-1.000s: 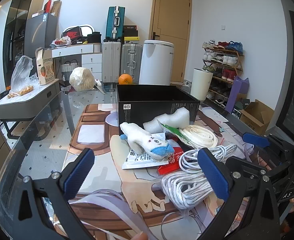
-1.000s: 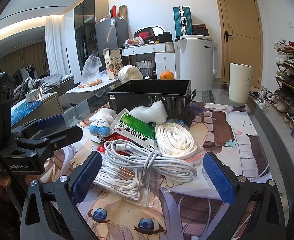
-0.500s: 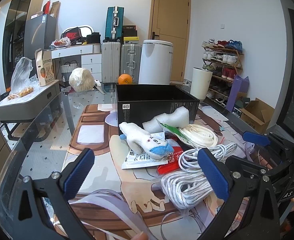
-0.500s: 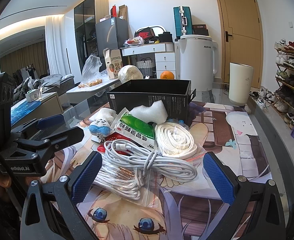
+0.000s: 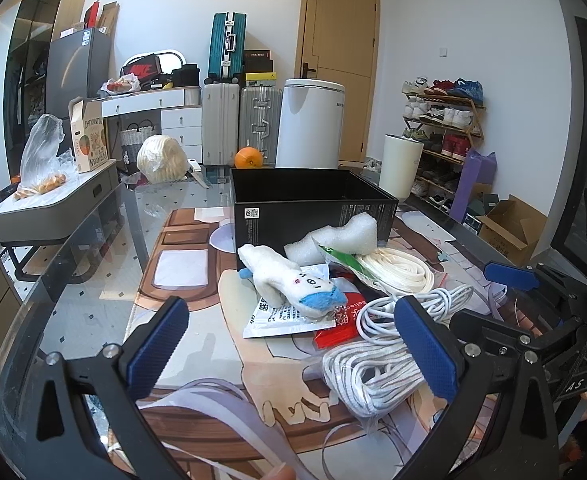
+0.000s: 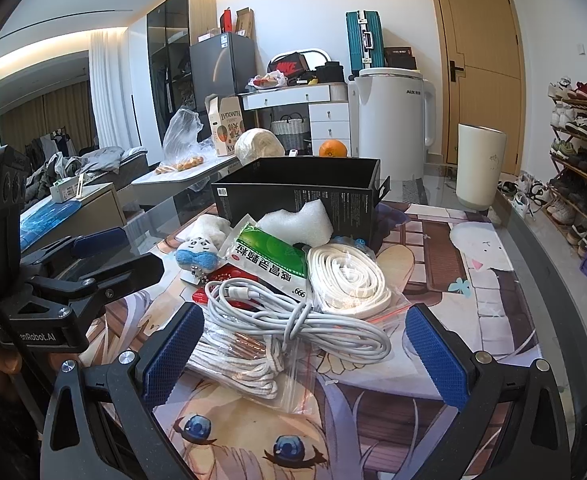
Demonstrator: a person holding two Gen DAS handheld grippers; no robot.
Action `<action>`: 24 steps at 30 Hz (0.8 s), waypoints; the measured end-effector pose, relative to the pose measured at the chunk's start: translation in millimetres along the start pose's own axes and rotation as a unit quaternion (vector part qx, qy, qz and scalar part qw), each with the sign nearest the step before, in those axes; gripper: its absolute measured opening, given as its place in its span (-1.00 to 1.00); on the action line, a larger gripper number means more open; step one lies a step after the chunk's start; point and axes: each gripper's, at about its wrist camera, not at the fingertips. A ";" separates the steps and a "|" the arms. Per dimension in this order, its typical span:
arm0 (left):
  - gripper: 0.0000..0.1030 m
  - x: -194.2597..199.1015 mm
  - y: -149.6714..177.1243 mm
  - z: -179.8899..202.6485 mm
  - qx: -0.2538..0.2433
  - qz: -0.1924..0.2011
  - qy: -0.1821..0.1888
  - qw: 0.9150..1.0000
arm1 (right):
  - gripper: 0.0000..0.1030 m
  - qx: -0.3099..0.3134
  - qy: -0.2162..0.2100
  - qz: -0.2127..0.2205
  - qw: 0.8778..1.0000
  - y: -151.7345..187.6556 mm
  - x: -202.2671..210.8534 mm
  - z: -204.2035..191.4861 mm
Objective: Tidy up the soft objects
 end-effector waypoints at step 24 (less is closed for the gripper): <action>1.00 5.3 -10.2 -12.3 0.008 0.004 -0.008 1.000 | 0.99 0.026 -0.008 -0.039 0.999 -9.8 -7.8 7.8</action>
Point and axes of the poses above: each gripper's, at about its wrist camera, not at the fingertips, and x roughly against the way its jaws point, z to its right, y to its underside
